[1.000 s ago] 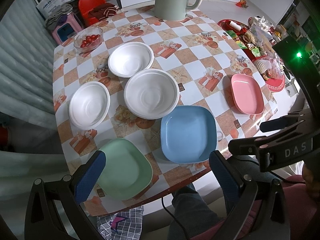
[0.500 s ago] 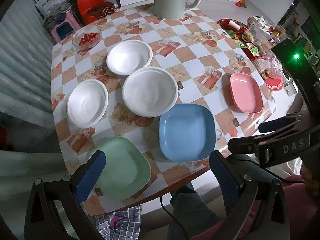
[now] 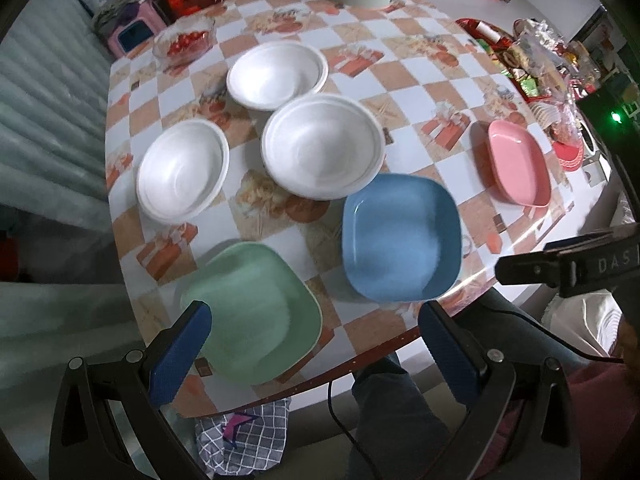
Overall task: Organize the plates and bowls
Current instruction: 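Move the right tool to the blue square plate's rim, then close the right gripper on the blue plate rim and lift it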
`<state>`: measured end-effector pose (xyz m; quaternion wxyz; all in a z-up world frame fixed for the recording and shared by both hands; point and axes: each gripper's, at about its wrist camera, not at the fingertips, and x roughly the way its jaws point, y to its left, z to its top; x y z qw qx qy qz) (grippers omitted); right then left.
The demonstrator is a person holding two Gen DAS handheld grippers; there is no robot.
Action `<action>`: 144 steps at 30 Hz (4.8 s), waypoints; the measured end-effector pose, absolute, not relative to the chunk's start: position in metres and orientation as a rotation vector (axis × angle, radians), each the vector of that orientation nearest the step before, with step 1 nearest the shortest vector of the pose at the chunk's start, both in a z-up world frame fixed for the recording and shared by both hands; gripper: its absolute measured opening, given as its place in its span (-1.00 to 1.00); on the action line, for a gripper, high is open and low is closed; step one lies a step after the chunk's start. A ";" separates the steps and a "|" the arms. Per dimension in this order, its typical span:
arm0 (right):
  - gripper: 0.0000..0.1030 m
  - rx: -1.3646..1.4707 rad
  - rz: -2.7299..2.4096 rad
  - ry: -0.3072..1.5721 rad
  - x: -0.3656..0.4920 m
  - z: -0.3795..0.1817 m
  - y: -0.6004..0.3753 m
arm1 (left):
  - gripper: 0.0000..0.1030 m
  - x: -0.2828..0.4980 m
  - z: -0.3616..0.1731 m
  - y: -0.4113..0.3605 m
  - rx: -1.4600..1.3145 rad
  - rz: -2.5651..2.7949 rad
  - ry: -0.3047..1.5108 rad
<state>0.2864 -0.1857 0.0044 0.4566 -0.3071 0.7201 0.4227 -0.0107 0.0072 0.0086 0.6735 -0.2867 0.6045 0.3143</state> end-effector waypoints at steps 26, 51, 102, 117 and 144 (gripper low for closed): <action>1.00 -0.766 0.769 1.715 0.317 -0.101 -0.189 | 1.00 0.037 -0.106 0.034 -0.677 0.679 1.435; 1.00 -0.976 0.817 1.530 0.369 -0.124 -0.166 | 1.00 0.060 -0.143 0.037 -0.825 0.689 1.393; 1.00 -1.184 1.061 1.426 0.329 -0.123 -0.088 | 1.00 0.040 -0.145 0.007 -0.950 0.830 1.436; -0.63 -1.126 1.164 1.437 0.280 -0.104 -0.097 | 0.17 0.066 -0.140 -0.004 -0.930 0.821 1.382; -0.62 -1.030 1.139 1.600 0.152 -0.101 -0.074 | -0.21 -0.008 -0.129 0.048 -0.847 0.890 1.374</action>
